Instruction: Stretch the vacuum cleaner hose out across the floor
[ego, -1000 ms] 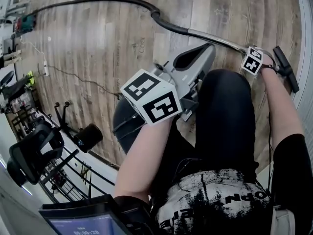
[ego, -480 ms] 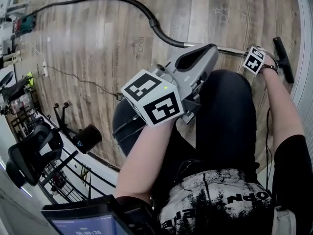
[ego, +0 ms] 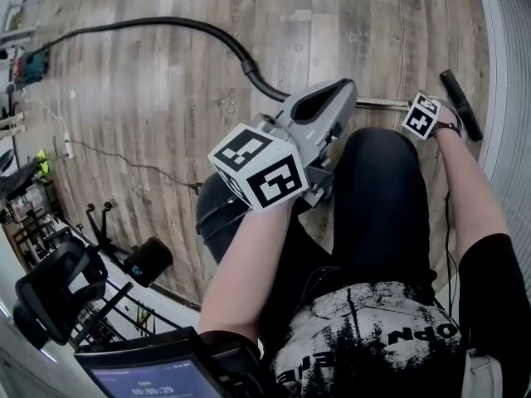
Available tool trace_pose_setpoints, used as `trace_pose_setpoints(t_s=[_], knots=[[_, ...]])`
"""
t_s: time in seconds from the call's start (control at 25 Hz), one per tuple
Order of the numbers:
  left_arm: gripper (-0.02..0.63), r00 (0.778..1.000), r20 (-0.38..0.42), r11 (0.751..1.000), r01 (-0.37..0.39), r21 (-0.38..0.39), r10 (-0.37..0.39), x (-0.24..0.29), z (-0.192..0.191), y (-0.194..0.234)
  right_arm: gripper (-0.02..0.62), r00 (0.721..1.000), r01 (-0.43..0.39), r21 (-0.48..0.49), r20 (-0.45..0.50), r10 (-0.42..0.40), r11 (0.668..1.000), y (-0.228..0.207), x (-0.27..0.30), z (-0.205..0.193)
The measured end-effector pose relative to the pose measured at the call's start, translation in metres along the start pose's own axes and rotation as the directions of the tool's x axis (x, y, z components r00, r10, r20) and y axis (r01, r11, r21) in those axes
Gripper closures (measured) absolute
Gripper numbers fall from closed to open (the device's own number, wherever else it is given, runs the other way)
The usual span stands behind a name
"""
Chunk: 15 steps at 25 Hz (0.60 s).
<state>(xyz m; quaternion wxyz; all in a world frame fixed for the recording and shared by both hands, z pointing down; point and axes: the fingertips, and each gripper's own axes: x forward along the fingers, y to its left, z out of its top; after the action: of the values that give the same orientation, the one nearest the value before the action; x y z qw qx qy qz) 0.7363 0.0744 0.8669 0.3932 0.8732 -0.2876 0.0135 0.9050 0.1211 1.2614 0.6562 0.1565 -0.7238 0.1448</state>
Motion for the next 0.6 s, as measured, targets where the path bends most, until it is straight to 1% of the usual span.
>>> trace_pose_setpoints(t_s=[0.08,0.16,0.28,0.36,0.44,0.52,0.6], knots=[[0.606,1.000,-0.009,1.000,0.002,0.005,-0.002,0.002,0.017,0.006,0.589,1.000,0.002,0.059,0.007,-0.003,0.998,-0.008,-0.024,0.009],[0.606,1.000,-0.023,0.999,0.001,0.043,0.000,0.002,0.037,0.004,0.589,1.000,-0.006,0.116,0.017,0.004,0.993,-0.014,-0.061,0.021],[0.606,0.998,-0.068,0.995,0.018,0.099,-0.012,-0.006,0.066,-0.025,0.589,0.997,-0.039,0.135,0.066,0.030,0.990,-0.004,-0.139,0.051],[0.606,0.996,-0.089,0.994,0.025,0.111,-0.015,-0.014,0.088,-0.052,0.589,0.989,-0.078,0.150,0.138,0.057,0.986,0.006,-0.201,0.078],[0.606,0.996,-0.088,0.995,0.023,0.099,-0.015,-0.023,0.115,-0.081,0.589,0.969,-0.124,0.200,0.237,0.075,0.972,0.014,-0.271,0.106],[0.606,0.997,-0.081,0.996,0.016,0.084,-0.009,-0.036,0.144,-0.113,0.589,0.937,-0.169,0.238,0.339,0.081,0.956,0.024,-0.343,0.131],[0.606,0.997,-0.082,0.997,0.010,0.076,-0.004,-0.048,0.171,-0.144,0.589,0.902,-0.200,0.249,0.424,0.078,0.948,0.031,-0.416,0.151]])
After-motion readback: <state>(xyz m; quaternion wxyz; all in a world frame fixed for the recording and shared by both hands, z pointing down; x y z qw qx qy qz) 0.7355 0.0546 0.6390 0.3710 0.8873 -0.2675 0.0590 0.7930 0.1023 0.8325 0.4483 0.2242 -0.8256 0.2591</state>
